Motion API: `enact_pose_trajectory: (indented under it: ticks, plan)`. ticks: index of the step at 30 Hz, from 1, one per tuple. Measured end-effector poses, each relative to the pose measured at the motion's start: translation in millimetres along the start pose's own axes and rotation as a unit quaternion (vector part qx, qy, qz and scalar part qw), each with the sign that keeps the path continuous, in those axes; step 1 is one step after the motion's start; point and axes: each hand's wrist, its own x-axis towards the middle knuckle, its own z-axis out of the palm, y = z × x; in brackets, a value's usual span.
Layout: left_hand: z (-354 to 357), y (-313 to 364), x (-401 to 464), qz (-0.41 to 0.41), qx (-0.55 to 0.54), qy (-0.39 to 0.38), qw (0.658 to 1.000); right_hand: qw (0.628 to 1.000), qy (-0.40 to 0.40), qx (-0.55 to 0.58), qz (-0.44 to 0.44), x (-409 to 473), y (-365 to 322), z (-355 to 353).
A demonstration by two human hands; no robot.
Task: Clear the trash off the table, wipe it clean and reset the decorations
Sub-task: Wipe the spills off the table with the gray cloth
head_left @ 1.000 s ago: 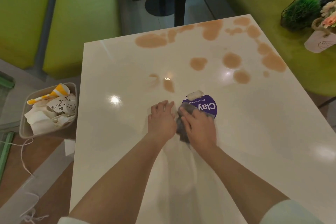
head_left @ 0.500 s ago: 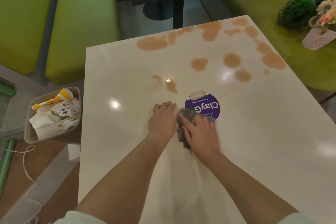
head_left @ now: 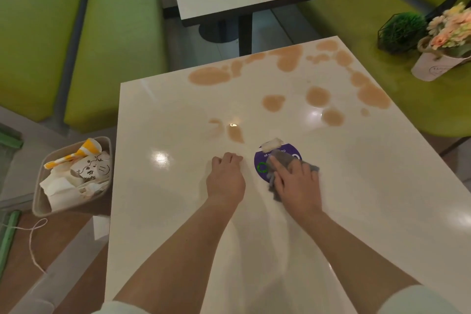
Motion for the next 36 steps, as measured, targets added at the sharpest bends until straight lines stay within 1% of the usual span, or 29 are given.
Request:
enact_pose_trajectory:
  ticks: [2, 4, 5, 6, 7, 8, 9, 10, 12, 14, 16, 17, 19, 20, 22, 23, 24, 26, 28, 29, 30, 32, 33, 34, 36]
  plan:
    - [4, 3, -1, -0.007, 0.008, -0.003, 1.0, 0.998, -0.006, 0.005, 0.065, 11, 18, -2]
    - [6, 5, -2, -0.021, 0.018, -0.002, 1.0, 0.996, 0.007, 0.014, 0.087, 13, 10, -2]
    - [7, 8, -1, -0.03, 0.031, 0.0, 0.999, 0.997, 0.009, 0.019, 0.074, 10, 3, -3]
    - [7, 12, 0, -0.042, 0.044, 0.003, 0.998, 0.999, 0.008, 0.024, 0.043, 3, -6, -1]
    - [7, 16, 3, -0.058, 0.056, 0.007, 0.997, 1.0, 0.006, 0.024, -0.008, -6, -10, 0]
    - [8, 23, 6, -0.078, 0.064, 0.009, 0.995, 0.998, 0.002, 0.021, -0.06, -10, -6, 0]
    - [8, 28, 8, -0.099, 0.071, 0.009, 0.992, 0.996, -0.005, 0.025, -0.089, -10, 3, -1]
    - [9, 32, 10, -0.115, 0.08, 0.011, 0.99, 0.995, -0.002, 0.031, -0.092, -4, 15, -2]
    - [13, 39, 12, -0.143, 0.09, 0.016, 0.985, 0.999, 0.004, 0.021, -0.035, 12, 40, -4]
    - [18, 48, 16, -0.176, 0.077, 0.03, 0.981, 1.0, -0.008, 0.008, 0.023, 33, 62, -5]
    - [23, 58, 19, -0.218, 0.05, 0.046, 0.974, 0.998, -0.015, 0.012, 0.056, 47, 66, -5]
    - [25, 62, 20, -0.241, 0.034, 0.048, 0.969, 0.998, -0.008, 0.016, 0.058, 46, 61, -6]
    - [31, 72, 25, -0.285, 0.004, 0.051, 0.957, 1.0, 0.0, 0.03, 0.006, 34, 52, -5]
    - [34, 78, 29, -0.3, -0.006, 0.054, 0.952, 0.998, 0.001, 0.037, -0.048, 26, 55, -4]
    - [41, 84, 33, -0.314, -0.009, 0.066, 0.947, 0.988, -0.012, 0.047, -0.148, 28, 72, -5]
    - [43, 84, 34, -0.317, -0.007, 0.076, 0.945, 0.985, -0.014, 0.049, -0.163, 38, 81, -5]
    - [45, 84, 34, -0.322, -0.005, 0.082, 0.943, 0.987, -0.015, 0.047, -0.152, 51, 90, -4]
    - [45, 84, 36, -0.339, -0.008, 0.078, 0.938, 0.996, -0.017, 0.033, -0.079, 83, 101, -1]
    - [45, 90, 38, -0.352, -0.034, 0.084, 0.932, 0.999, -0.023, 0.009, -0.019, 108, 107, 3]
    - [45, 95, 38, -0.346, -0.054, 0.102, 0.931, 1.0, -0.021, 0.006, -0.008, 111, 105, 4]
    - [46, 100, 39, -0.324, -0.065, 0.137, 0.934, 1.0, -0.014, 0.01, -0.01, 107, 101, 3]
    - [50, 111, 41, -0.256, -0.059, 0.178, 0.948, 0.998, -0.013, 0.025, -0.049, 83, 98, -1]
    - [50, 118, 42, -0.221, -0.059, 0.178, 0.957, 0.996, -0.019, 0.025, -0.079, 68, 102, -3]
    - [48, 125, 44, -0.18, -0.059, 0.161, 0.969, 0.995, -0.026, 0.022, -0.095, 57, 110, -6]
    - [48, 140, 54, -0.102, -0.056, 0.108, 0.987, 0.998, -0.015, 0.018, -0.063, 57, 137, -9]
